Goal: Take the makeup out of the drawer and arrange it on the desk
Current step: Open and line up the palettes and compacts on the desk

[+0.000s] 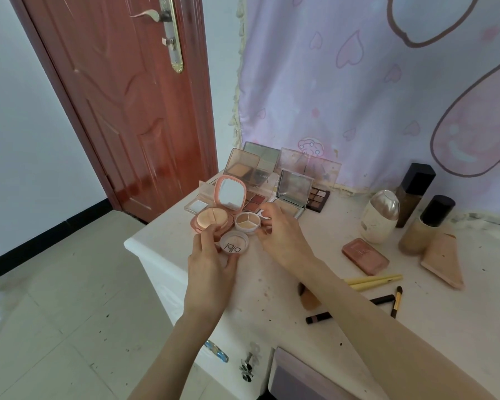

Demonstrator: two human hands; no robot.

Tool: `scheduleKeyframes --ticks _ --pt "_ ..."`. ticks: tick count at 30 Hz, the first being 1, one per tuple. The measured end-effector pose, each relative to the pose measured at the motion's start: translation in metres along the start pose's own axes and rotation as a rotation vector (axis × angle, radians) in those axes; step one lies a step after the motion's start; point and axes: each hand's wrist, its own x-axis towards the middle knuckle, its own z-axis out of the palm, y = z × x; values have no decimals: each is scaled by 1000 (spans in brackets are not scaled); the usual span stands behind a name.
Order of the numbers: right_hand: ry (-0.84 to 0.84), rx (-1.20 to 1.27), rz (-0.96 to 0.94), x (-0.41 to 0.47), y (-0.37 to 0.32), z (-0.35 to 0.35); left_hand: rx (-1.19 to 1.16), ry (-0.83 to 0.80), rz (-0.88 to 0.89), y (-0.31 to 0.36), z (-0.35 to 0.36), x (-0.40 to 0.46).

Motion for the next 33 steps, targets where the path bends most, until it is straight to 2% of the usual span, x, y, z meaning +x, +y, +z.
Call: scheduleKeyframes --ticks 5,9,15,19,24,28,30,33 --pt "3 42 16 -8 3 -10 82 -3 15 5 0 -5" --pt "59 30 28 -23 14 -34 158 -6 206 13 3 -13" --pt "121 -236 157 -60 43 -84 133 -343 476 31 26 -16" --pt "170 -391 217 -80 59 -106 129 -455 503 43 48 -10" --pt "64 -492 309 -88 72 -109 202 -501 533 46 60 -2" --pt "45 -543 273 -84 71 -107 177 -504 521 43 59 -3" --pt "49 -483 227 -83 70 -106 162 -509 512 43 59 -4" --pt "101 -187 179 -79 61 -108 98 -507 479 44 58 -3"
